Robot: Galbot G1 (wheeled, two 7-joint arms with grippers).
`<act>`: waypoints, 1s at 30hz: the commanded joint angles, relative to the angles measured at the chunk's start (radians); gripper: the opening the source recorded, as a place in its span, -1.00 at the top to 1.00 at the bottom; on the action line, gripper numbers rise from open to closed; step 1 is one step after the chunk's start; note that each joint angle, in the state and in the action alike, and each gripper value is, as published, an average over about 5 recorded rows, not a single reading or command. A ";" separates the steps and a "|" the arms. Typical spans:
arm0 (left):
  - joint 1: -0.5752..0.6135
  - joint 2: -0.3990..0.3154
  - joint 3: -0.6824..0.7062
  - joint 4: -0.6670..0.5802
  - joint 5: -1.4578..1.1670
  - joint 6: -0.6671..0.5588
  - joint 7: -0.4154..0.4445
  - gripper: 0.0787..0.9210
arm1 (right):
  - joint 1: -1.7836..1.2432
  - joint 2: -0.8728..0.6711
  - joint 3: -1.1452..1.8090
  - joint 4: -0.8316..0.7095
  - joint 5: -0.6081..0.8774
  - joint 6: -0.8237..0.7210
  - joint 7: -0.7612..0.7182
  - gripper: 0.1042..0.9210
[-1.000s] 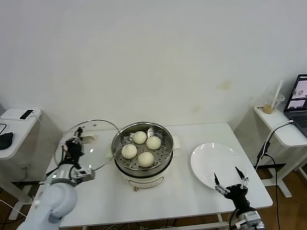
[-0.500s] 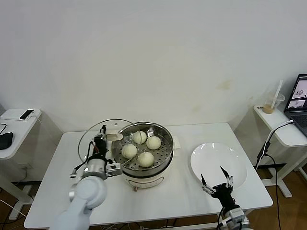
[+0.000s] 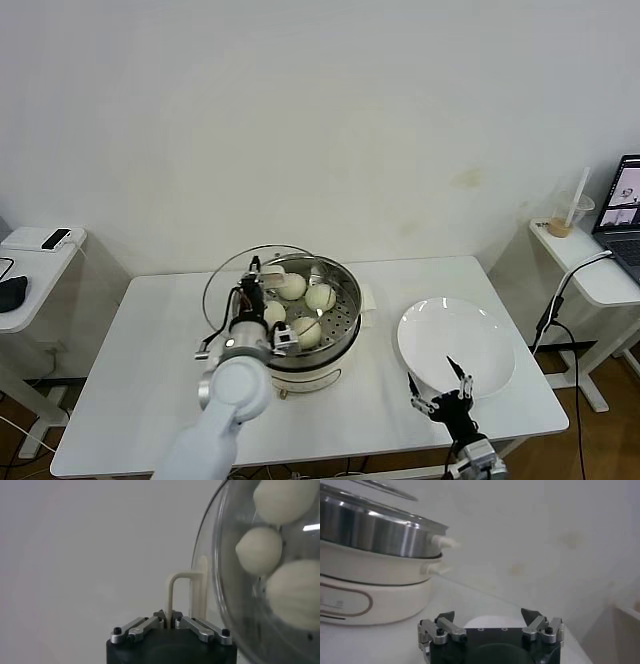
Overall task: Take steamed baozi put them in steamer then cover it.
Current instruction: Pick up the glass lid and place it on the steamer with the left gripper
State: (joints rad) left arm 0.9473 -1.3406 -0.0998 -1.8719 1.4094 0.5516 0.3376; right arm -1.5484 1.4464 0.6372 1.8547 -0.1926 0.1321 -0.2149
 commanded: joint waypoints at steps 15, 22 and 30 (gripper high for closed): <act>-0.013 -0.124 0.070 0.081 0.092 0.003 0.021 0.83 | 0.002 -0.002 -0.007 -0.006 -0.004 -0.004 0.001 -0.76; -0.012 -0.122 0.067 0.085 0.096 -0.002 0.020 0.83 | -0.002 -0.002 -0.006 -0.002 -0.006 -0.004 0.000 -0.76; -0.004 -0.119 0.063 0.084 0.106 -0.012 0.016 0.83 | -0.003 -0.001 -0.008 -0.001 -0.008 -0.004 -0.001 -0.76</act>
State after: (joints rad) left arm 0.9408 -1.4521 -0.0397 -1.7912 1.5061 0.5436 0.3545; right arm -1.5517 1.4446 0.6307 1.8519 -0.2000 0.1283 -0.2155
